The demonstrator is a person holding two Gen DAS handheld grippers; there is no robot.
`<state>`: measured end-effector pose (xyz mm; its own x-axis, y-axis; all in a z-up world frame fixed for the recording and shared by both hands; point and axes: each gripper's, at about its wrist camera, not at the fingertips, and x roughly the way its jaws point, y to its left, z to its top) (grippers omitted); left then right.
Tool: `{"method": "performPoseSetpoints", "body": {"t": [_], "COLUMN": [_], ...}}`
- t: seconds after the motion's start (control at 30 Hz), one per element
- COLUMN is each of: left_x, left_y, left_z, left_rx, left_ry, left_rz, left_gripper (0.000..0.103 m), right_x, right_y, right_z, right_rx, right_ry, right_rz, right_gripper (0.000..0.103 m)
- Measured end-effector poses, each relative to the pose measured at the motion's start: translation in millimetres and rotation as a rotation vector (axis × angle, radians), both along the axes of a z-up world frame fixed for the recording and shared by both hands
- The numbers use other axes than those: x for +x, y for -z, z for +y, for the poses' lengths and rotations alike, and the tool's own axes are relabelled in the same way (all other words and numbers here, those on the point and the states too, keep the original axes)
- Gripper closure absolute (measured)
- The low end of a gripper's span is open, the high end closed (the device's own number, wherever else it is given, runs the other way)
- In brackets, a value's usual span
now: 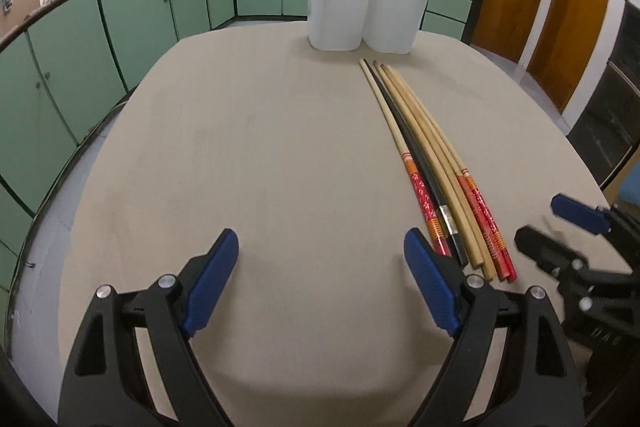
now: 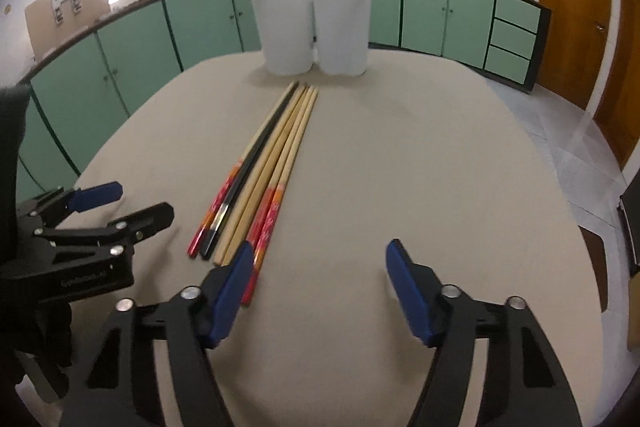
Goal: Organize utensils
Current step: 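Grasp a red-patterned chopstick with the right tool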
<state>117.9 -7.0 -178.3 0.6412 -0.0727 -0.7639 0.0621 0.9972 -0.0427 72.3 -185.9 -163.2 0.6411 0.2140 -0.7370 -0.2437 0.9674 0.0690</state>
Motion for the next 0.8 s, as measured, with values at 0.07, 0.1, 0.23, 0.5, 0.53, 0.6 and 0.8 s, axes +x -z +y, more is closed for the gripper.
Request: {"method": "performPoseSetpoints", "body": {"t": [0.07, 0.1, 0.23, 0.5, 0.53, 0.6, 0.8], "left_x": [-0.7, -1.0, 4.1, 3.5, 3.8, 3.3, 2.6], "left_y": [-0.1, 0.2, 0.9, 2.0, 2.2, 2.2, 2.7], "left_z": [-1.0, -1.6, -5.1, -5.8, -5.4, -5.4, -6.7], "left_rx": [0.007, 0.006, 0.005, 0.007, 0.006, 0.004, 0.012], "left_ry": [-0.003, -0.002, -0.007, -0.012, -0.013, -0.014, -0.014], "left_rz": [0.004, 0.007, 0.023, 0.026, 0.025, 0.024, 0.024], "left_gripper": [0.021, 0.021, 0.020, 0.019, 0.019, 0.019, 0.019], "right_x": [-2.1, -2.5, -5.0, -6.3, -6.1, -5.9, -7.9], "right_y": [3.1, 2.8, 2.7, 4.7, 4.6, 4.6, 4.7], "right_z": [2.4, 3.2, 8.7, 16.4, 14.8, 11.2, 12.7], "right_rx": [-0.002, -0.004, -0.013, -0.044, -0.043, -0.039, -0.033], "right_ry": [-0.010, -0.014, -0.036, -0.046, -0.038, -0.015, -0.028], "right_rz": [0.014, 0.014, 0.013, 0.024, 0.025, 0.024, 0.022], "right_gripper": [0.043, 0.045, 0.048, 0.056, 0.059, 0.060, 0.068]}}
